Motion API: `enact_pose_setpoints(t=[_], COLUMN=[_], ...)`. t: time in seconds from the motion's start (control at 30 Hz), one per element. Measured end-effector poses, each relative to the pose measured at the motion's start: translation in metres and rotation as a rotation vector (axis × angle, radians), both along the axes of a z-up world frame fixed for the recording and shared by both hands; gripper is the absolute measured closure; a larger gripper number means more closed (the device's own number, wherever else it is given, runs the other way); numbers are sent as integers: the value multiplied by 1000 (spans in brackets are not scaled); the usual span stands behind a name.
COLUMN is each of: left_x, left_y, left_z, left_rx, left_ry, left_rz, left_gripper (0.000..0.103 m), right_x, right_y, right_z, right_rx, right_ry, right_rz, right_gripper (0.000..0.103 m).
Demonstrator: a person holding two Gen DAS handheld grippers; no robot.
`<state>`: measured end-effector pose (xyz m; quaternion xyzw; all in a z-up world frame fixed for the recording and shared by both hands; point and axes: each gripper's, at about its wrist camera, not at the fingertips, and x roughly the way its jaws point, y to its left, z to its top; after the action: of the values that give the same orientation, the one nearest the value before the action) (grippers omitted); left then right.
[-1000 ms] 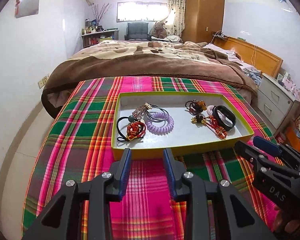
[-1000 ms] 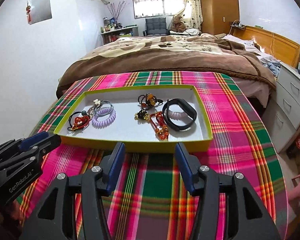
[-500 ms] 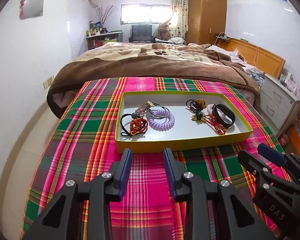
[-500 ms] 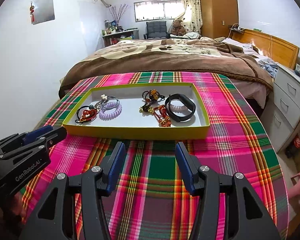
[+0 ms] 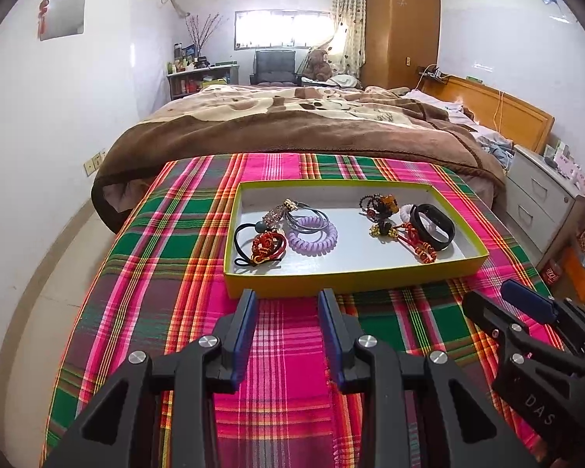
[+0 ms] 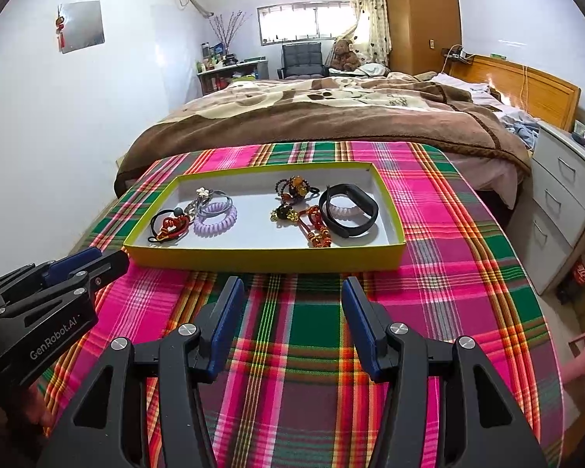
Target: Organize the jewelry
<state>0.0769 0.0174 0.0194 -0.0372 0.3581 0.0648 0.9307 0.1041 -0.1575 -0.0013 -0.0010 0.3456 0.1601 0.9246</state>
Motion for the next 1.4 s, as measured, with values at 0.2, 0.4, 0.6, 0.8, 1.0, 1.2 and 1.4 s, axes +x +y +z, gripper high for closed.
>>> enact_pose_setpoints(t=[0.2, 0.4, 0.6, 0.8, 1.0, 1.2, 1.4], left_x=[-1, -1, -1, -2, -2, -1, -1], left_y=[1, 0, 0, 1, 1, 2, 3], left_z=[0, 1, 1, 1, 1, 0, 0], left_rx=[-1, -2, 6, 1, 3, -3, -3], left_ry=[3, 3, -1, -1, -1, 2, 3], left_rz=[-3, -1, 1, 4, 1, 2, 1], left_gripper=[71, 71, 71, 71, 71, 71, 71], right_x=[-1, -1, -1, -2, -2, -2, -2], right_y=[0, 1, 0, -2, -3, -3, -4], right_z=[0, -1, -1, -1, -1, 0, 0], right_rx=[-1, -1, 7, 9, 8, 4, 7], right_ry=[5, 7, 7, 3, 4, 7, 5], right_rz=[0, 0, 3, -2, -2, -1, -2], right_gripper=[50, 50, 50, 50, 50, 50, 50])
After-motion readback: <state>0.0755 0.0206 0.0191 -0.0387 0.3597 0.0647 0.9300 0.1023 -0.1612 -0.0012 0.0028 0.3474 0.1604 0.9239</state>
